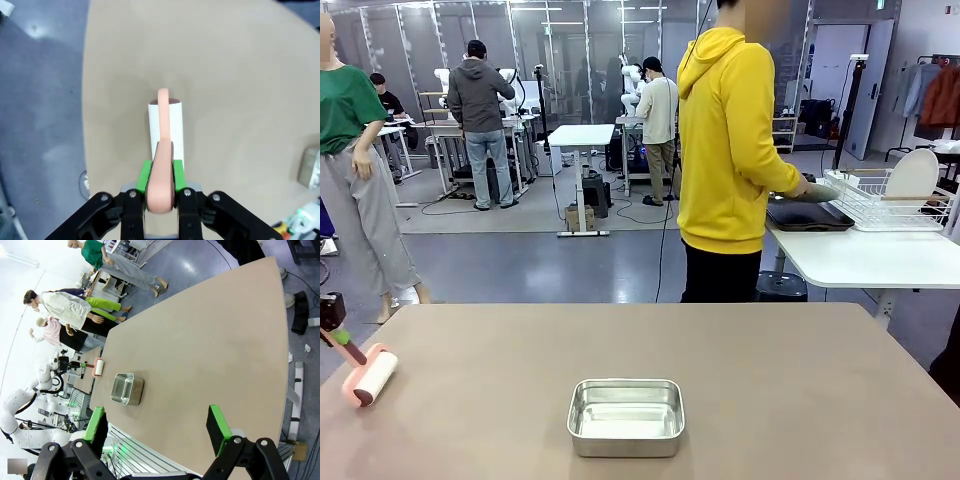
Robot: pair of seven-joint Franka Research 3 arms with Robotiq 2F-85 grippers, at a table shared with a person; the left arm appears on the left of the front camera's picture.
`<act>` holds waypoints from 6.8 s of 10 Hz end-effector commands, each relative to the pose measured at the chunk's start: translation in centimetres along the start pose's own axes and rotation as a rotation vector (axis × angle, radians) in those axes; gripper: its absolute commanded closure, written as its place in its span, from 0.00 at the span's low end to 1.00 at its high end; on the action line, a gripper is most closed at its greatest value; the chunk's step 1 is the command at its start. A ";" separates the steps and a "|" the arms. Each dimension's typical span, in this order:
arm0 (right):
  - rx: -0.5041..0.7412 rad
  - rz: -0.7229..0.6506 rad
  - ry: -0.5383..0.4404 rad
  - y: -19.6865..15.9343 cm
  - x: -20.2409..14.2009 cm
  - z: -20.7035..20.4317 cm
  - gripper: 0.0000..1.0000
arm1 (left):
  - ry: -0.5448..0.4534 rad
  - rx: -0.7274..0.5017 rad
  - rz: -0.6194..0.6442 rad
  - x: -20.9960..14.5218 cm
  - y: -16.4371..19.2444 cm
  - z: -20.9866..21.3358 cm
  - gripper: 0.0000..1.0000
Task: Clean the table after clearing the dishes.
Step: When the right (or left) Handle tray is removed, use the right hand (or left hand) to clean the right (or left) side of the table with the Lint Roller, then place the Lint Roller back on top of the Airtight Container.
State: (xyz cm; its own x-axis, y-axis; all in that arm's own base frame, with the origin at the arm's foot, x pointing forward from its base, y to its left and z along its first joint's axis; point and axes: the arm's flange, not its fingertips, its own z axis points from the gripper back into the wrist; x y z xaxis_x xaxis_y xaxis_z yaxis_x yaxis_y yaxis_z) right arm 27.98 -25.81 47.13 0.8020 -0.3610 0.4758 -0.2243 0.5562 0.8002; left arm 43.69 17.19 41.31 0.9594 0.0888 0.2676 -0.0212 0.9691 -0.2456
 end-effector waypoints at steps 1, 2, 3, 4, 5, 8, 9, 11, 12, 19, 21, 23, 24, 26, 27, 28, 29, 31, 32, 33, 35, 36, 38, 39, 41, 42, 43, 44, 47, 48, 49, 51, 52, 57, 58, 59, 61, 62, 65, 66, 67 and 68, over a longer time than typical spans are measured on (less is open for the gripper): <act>0.009 0.015 -0.008 0.1 -0.1 -0.1 0.00 | -0.033 0.050 -0.055 -1.8 -1.8 2.4 0.79; 0.009 0.015 -0.008 0.1 -0.1 -0.1 0.00 | -0.062 0.046 -0.072 -2.6 -3.4 5.9 0.79; 0.009 0.015 -0.008 0.1 -0.1 -0.1 0.00 | -0.119 0.052 -0.083 -3.5 -4.6 9.5 0.79; 0.009 0.015 -0.008 0.1 -0.1 -0.1 0.00 | -0.158 0.096 -0.082 -4.5 -5.3 12.2 0.79; 0.009 0.015 -0.008 0.1 -0.1 -0.1 0.00 | -0.177 0.105 -0.055 -5.5 -5.8 13.9 0.79; 0.009 0.015 -0.008 0.1 -0.1 -0.1 0.00 | -0.129 0.065 -0.097 -2.5 -4.0 9.4 0.79; 0.009 0.015 -0.008 0.1 -0.1 -0.1 0.00 | -0.129 0.065 -0.097 -2.5 -4.0 9.4 0.79; 0.009 0.015 -0.008 0.1 -0.1 -0.1 0.00 | -0.129 0.065 -0.097 -2.5 -4.0 9.4 0.79; 0.009 0.015 -0.008 0.1 -0.1 -0.1 0.00 | -0.129 0.065 -0.097 -2.5 -4.0 9.4 0.79; 0.009 0.015 -0.008 0.1 -0.1 -0.1 0.00 | -0.114 0.062 -0.086 -2.6 -4.2 9.0 0.79; 0.009 0.015 -0.008 0.1 -0.1 -0.1 0.00 | -0.150 -0.035 -0.534 2.0 -10.5 11.9 0.79; 0.009 0.015 -0.008 0.1 -0.1 -0.1 0.00 | -0.076 -0.112 -0.887 5.5 -18.8 13.5 0.79; 0.009 0.015 -0.008 0.1 -0.1 -0.1 0.00 | -0.010 -0.161 -1.042 6.5 -22.9 13.4 0.79; 0.009 0.015 -0.008 0.1 -0.1 -0.1 0.00 | 0.152 -0.207 -1.288 7.3 -31.2 11.8 0.79; 0.009 0.015 -0.008 0.1 -0.1 -0.1 0.00 | 0.222 -0.235 -1.375 6.8 -34.8 10.2 0.79; 0.009 0.015 -0.008 0.1 -0.1 -0.1 0.00 | 0.283 -0.257 -1.460 6.1 -38.1 8.5 0.79; 0.009 0.015 -0.008 0.1 -0.1 -0.1 0.00 | 0.311 -0.285 -1.505 5.3 -40.7 7.0 0.79; 0.009 0.015 -0.008 0.1 -0.1 -0.1 0.00 | 0.342 -0.326 -1.514 3.4 -45.2 3.8 0.79; 0.009 0.015 -0.008 0.1 -0.1 -0.1 0.00 | 0.353 -0.281 -1.489 2.6 -47.1 2.4 0.79; 0.009 0.015 -0.008 0.1 -0.1 -0.1 0.00 | 0.352 -0.250 -1.506 1.9 -48.8 1.2 0.79; 0.009 0.015 -0.008 0.1 -0.1 -0.1 0.00 | 0.366 -0.205 -1.536 1.4 -50.9 -0.9 0.79; 0.009 0.015 -0.008 0.1 -0.1 -0.1 0.00 | 0.371 -0.201 -1.540 1.5 -51.6 -2.1 0.79; 0.009 0.015 -0.008 0.1 -0.1 -0.1 0.00 | 0.370 -0.222 -1.510 1.5 -52.8 -4.4 0.79; 0.009 0.015 -0.008 0.1 -0.1 -0.1 0.00 | 0.388 -0.233 -1.517 0.9 -53.5 -5.4 0.79; 0.009 0.015 -0.008 0.1 -0.1 -0.1 0.00 | 0.408 -0.244 -1.513 0.3 -54.3 -7.0 0.79; 0.009 0.015 -0.008 0.1 -0.1 -0.1 0.00 | 0.423 -0.241 -1.513 0.1 -54.6 -7.7 0.79; 0.009 0.015 -0.008 0.1 -0.1 -0.1 0.00 | 0.419 -0.243 -1.502 0.2 -54.6 -8.3 0.79; 0.009 0.015 -0.008 0.1 -0.1 -0.1 0.00 | 0.417 -0.259 -1.502 0.4 -54.3 -9.3 0.79; 0.009 0.015 -0.008 0.1 -0.1 -0.1 0.00 | 0.412 -0.250 -1.510 1.3 -52.3 -11.5 0.79; 0.009 0.015 -0.008 0.1 -0.1 -0.1 0.00 | 0.416 -0.229 -1.509 1.5 -52.1 -11.8 0.79; 0.009 0.015 -0.008 0.1 -0.1 -0.1 0.00 | 0.424 -0.206 -1.514 1.5 -51.9 -11.9 0.77; 0.009 0.015 -0.008 0.1 -0.1 -0.1 0.00 | 0.443 -0.184 -1.511 1.5 -51.8 -12.0 0.46; 0.009 0.015 -0.008 0.1 -0.1 -0.1 0.00 | 0.433 -0.185 -1.508 1.7 -51.8 -11.7 0.26; 0.009 0.015 -0.008 0.1 -0.1 -0.1 0.00 | 0.416 -0.204 -1.484 2.1 -51.1 -10.8 0.05; 0.009 0.015 -0.008 0.1 -0.1 -0.1 0.00 | 0.407 -0.195 -1.467 2.2 -50.9 -10.6 0.00; 0.009 0.015 -0.008 0.1 -0.1 -0.1 0.00 | 0.433 -0.214 -1.499 2.4 -51.4 -11.5 0.00; 0.009 0.015 -0.008 0.1 -0.1 -0.1 0.00 | 0.433 -0.214 -1.499 2.4 -51.4 -11.5 0.00; 0.009 0.015 -0.008 0.1 -0.1 -0.1 0.00 | 0.433 -0.214 -1.499 2.4 -51.4 -11.5 0.00; 0.009 0.015 -0.008 0.1 -0.1 -0.1 0.00 | 0.433 -0.214 -1.499 2.4 -51.4 -11.5 0.00; 0.009 0.015 -0.008 0.1 -0.1 -0.1 0.00 | 0.433 -0.214 -1.499 2.4 -51.4 -11.5 0.00; 0.009 0.015 -0.008 0.1 -0.1 -0.1 0.00 | 0.437 -0.215 -1.495 2.4 -51.4 -11.7 0.00; 0.009 0.015 -0.008 0.1 -0.1 -0.1 0.00 | 0.415 -0.268 -1.479 2.9 -50.0 -10.0 0.00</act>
State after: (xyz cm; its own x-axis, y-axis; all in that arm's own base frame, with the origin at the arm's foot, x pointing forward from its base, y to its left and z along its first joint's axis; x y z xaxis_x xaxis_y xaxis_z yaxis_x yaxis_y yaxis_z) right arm 28.03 -25.77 47.13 0.8025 -0.3591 0.4765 -0.2261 0.5561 0.7998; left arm 50.52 -34.78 43.89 0.0866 -0.9891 0.1192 0.9860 0.0679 -0.1526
